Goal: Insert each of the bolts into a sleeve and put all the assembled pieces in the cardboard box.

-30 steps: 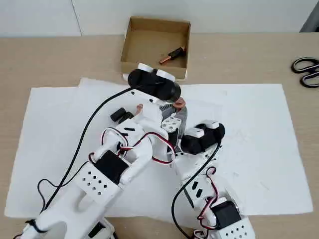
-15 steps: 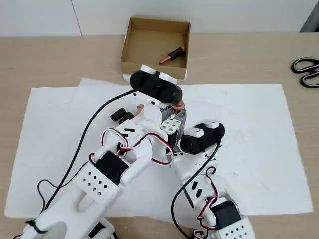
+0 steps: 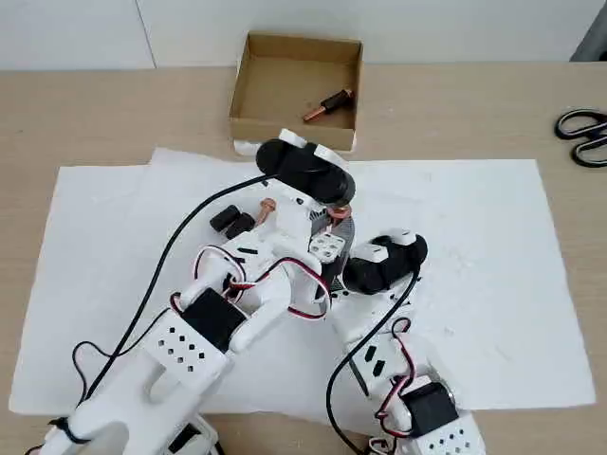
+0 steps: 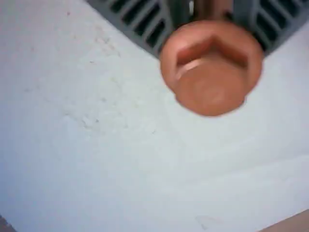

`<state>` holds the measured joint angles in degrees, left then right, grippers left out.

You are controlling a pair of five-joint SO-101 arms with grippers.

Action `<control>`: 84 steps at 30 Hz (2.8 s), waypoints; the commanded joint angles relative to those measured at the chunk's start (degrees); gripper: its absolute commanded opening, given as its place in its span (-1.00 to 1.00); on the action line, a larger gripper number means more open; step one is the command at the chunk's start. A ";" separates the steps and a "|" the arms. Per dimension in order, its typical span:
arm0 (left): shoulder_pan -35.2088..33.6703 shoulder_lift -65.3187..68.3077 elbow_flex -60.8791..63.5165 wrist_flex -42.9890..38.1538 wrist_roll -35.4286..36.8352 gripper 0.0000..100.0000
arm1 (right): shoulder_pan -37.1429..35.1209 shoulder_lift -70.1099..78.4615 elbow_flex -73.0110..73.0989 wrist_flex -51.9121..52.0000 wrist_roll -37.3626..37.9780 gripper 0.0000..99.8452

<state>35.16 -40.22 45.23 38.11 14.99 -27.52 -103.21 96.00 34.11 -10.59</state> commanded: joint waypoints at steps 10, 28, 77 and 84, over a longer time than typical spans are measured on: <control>2.55 -1.85 0.04 4.48 -3.96 -0.82 | -0.04 -0.75 0.44 -0.22 -0.62 -0.99; -2.90 -2.11 -14.37 29.54 -20.92 -0.45 | -0.04 -0.75 0.44 -0.31 -0.62 -0.99; -43.60 -1.93 -28.44 50.90 -14.77 -0.45 | 12.88 155.03 -145.41 -15.34 14.68 -0.99; -43.52 -1.93 -28.09 50.90 -14.77 -0.45 | 13.05 161.36 -151.47 -15.34 14.77 -0.99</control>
<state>-8.26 -41.19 17.10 88.92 -0.13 -14.33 59.43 -49.85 20.84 3.65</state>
